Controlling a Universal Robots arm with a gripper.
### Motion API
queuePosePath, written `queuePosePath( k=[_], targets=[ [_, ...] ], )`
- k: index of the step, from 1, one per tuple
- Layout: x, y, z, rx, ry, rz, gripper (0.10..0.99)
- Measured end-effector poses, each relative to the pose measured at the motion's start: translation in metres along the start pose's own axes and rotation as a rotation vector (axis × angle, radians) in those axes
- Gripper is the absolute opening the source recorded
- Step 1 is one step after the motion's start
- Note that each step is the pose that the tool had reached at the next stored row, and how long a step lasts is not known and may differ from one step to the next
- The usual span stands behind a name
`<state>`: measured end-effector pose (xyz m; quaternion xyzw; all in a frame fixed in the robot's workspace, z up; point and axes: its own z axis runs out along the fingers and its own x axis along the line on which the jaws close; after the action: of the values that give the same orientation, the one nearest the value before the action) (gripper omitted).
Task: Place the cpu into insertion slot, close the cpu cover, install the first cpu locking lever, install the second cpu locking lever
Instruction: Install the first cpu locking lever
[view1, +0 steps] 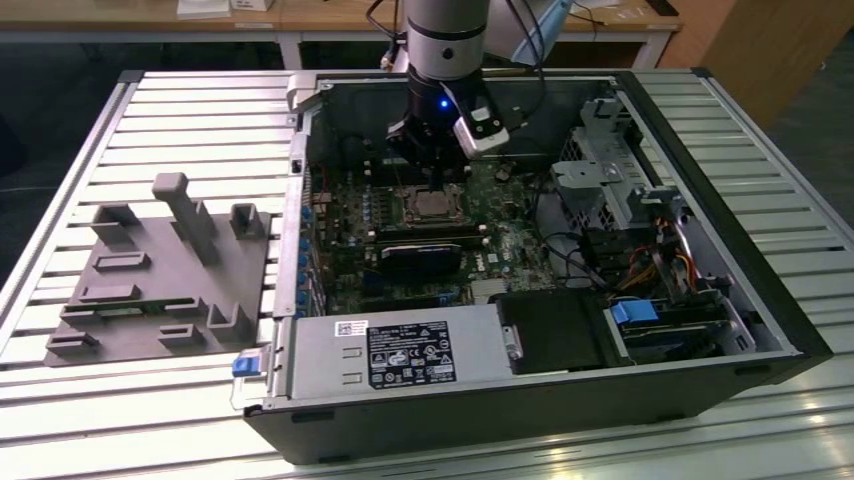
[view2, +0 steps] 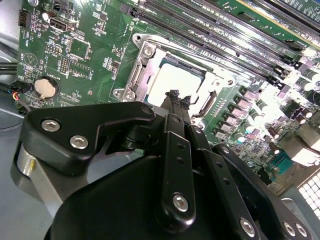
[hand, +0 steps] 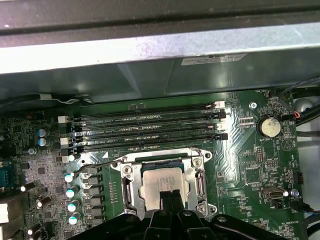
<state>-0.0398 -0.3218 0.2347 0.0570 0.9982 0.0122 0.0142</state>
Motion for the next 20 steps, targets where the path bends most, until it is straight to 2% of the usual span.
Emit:
queuePosePath(
  k=[4,8,12,20],
  targets=[
    [0.0004,0.0000,0.0000,0.000,-0.0001,0.000,0.102],
    [0.0056,-0.0006,-0.0002,-0.001,-0.0007,0.000,0.102],
    [0.0132,-0.0015,-0.0004,-0.001,-0.0025,0.000,0.102],
    [0.0334,-0.0038,-0.0010,-0.002,-0.0123,0.000,0.102]
  ],
)
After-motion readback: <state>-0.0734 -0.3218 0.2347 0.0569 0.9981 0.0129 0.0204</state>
